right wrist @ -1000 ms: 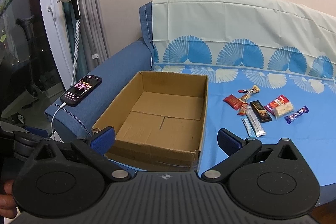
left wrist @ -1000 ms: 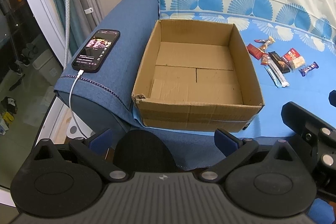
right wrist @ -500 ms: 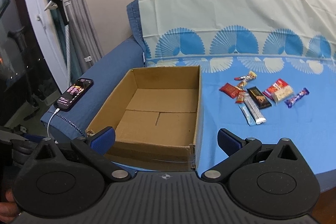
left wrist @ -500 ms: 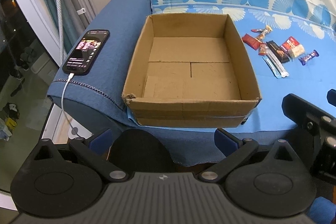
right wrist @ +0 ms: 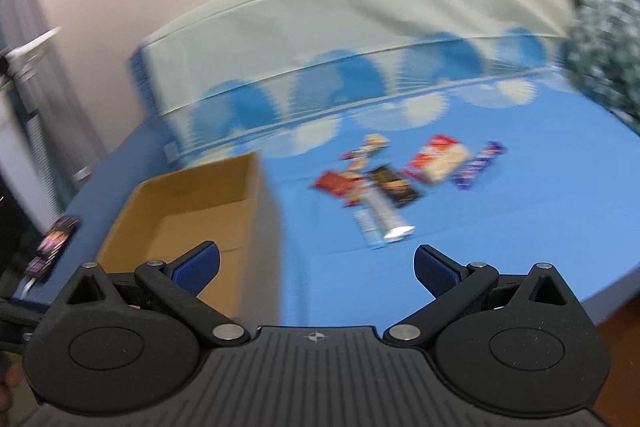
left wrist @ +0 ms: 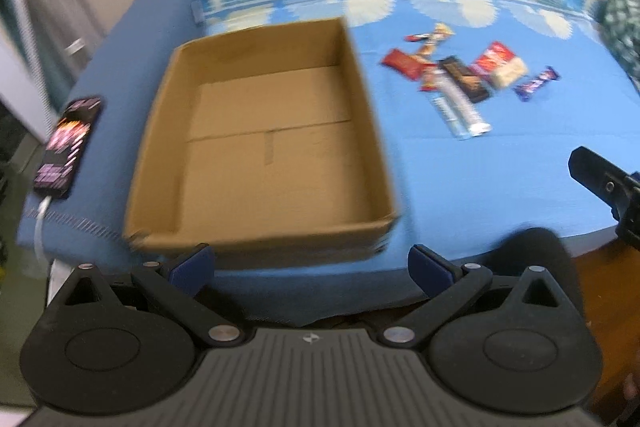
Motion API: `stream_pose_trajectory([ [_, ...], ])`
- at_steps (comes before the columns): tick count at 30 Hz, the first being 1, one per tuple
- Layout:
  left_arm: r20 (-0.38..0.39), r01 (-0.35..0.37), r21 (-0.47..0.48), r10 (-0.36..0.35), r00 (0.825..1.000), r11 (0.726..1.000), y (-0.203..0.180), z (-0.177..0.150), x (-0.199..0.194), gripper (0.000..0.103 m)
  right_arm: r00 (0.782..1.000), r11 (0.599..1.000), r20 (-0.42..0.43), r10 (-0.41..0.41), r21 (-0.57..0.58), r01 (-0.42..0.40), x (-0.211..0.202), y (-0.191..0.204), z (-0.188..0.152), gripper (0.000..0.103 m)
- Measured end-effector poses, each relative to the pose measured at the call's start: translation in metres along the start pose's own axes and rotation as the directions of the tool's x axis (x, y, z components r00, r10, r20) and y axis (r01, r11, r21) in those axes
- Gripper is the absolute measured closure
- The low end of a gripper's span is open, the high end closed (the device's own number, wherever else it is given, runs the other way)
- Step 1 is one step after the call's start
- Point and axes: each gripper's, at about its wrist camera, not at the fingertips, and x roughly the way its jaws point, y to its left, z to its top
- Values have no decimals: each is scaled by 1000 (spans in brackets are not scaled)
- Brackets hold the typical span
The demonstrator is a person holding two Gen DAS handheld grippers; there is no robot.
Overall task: Organize snacks
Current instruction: 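Grasp the blue stick pack with the left tool while the right tool grasps the purple chocolate bar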
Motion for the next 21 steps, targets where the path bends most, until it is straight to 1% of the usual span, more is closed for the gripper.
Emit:
stream_pose_trajectory([
  [4, -12, 68, 43, -68, 998, 997, -46, 34, 20, 0, 993, 989, -17, -118, 86, 119, 13, -53, 8, 0],
  [8, -65, 132, 65, -127, 990, 989, -88, 73, 57, 0, 977, 966, -35, -208, 151, 211, 30, -102, 19, 0],
  [11, -102, 118, 64, -111, 989, 991, -118, 103, 97, 0, 967, 947, -57, -250, 195, 256, 53, -139, 26, 0],
  [13, -152, 98, 60, -88, 984, 993, -135, 120, 127, 0, 961, 936, -75, -267, 219, 277, 71, -161, 29, 0],
  [15, -218, 74, 55, -60, 974, 996, -152, 136, 162, 0, 954, 925, -99, -282, 238, 298, 92, -179, 32, 0],
  [17, -269, 73, 32, -61, 961, 997, -164, 149, 192, 0, 949, 916, -119, -291, 250, 313, 115, -196, 34, 0],
  [19, -302, 51, 19, -43, 952, 998, -173, 158, 221, 0, 947, 910, -139, -289, 267, 317, 140, -211, 38, 0],
  [21, -319, 27, 10, -22, 947, 1000, -179, 165, 245, 0, 948, 907, -155, -279, 283, 313, 169, -226, 43, 0],
])
